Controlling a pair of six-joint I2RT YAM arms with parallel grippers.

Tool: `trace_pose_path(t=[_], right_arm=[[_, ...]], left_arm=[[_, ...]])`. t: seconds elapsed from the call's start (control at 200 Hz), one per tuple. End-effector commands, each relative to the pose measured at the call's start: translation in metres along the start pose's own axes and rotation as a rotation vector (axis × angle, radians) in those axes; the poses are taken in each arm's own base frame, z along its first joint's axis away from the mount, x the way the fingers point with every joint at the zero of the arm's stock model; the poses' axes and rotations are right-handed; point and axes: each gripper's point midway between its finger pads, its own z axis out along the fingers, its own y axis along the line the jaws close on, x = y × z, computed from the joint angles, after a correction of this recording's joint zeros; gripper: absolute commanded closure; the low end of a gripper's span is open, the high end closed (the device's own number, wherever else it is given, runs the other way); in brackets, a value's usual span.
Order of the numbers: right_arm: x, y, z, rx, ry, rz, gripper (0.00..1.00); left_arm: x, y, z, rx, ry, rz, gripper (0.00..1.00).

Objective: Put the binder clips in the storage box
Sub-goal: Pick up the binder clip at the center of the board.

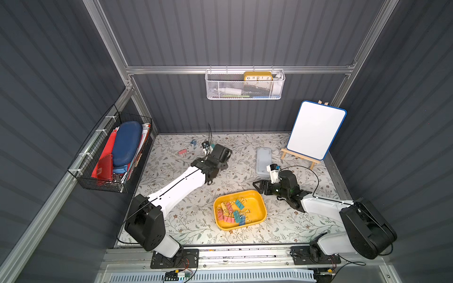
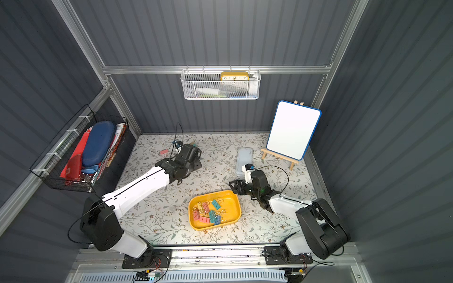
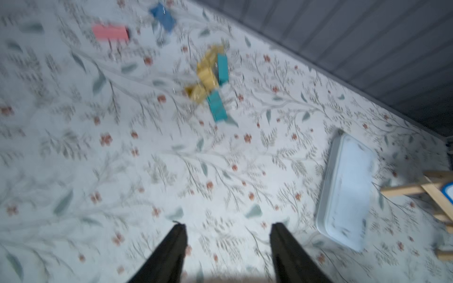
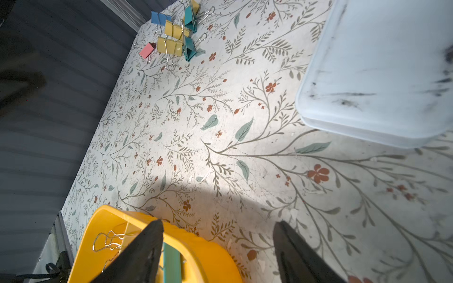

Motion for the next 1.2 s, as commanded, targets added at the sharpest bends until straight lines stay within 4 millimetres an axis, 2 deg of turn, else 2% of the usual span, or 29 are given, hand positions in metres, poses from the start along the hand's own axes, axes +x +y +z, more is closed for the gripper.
trace_pose_path(t=[0.0,0.1,0.12,0.135,0.2,0.31,0.395,0.565,0.67,0.83,1.036,1.196], right_arm=[[-0.002,0.005,-0.005,-0.028,-0.016,0.005,0.25],[-0.002,0.004,-0.007,-0.023,-0.025,0.003,0.25],[-0.003,0.004,-0.007,-0.021,-0.027,0.002,0.25],[-0.003,0.004,-0.007,-0.021,-0.028,0.003,0.25],[-0.004,0.005,-0.009,-0.021,-0.033,0.000,0.25],[-0.005,0.005,-0.012,-0.015,-0.039,-0.008,0.25],[-0.006,0.004,-0.014,-0.008,-0.048,-0.010,0.25],[-0.007,0.005,-0.016,-0.011,-0.053,-0.010,0.25],[-0.007,0.006,-0.015,-0.018,-0.050,-0.004,0.25],[-0.006,0.007,-0.014,-0.024,-0.048,0.000,0.25],[-0.004,0.005,-0.013,-0.021,-0.040,0.004,0.25],[-0.002,0.005,-0.010,-0.031,-0.030,0.012,0.25]], left_arm=[[-0.047,0.019,0.037,-0.036,-0.118,0.118,0.27],[-0.079,0.052,0.078,-0.127,-0.134,0.111,0.20],[-0.080,0.062,0.088,-0.155,-0.126,0.114,0.19],[-0.093,0.060,0.089,-0.158,-0.149,0.106,0.19],[-0.106,0.081,0.113,-0.234,-0.148,0.112,0.17],[-0.115,0.117,0.147,-0.378,-0.134,0.128,0.14],[-0.117,0.139,0.169,-0.421,-0.109,0.129,0.12],[-0.125,0.172,0.195,-0.433,-0.081,0.094,0.11],[-0.124,0.180,0.209,-0.392,-0.047,0.078,0.13],[-0.111,0.182,0.227,-0.348,0.017,0.079,0.24],[-0.096,0.183,0.234,-0.333,0.063,0.057,0.48],[-0.089,0.181,0.231,-0.309,0.080,0.008,0.49]])
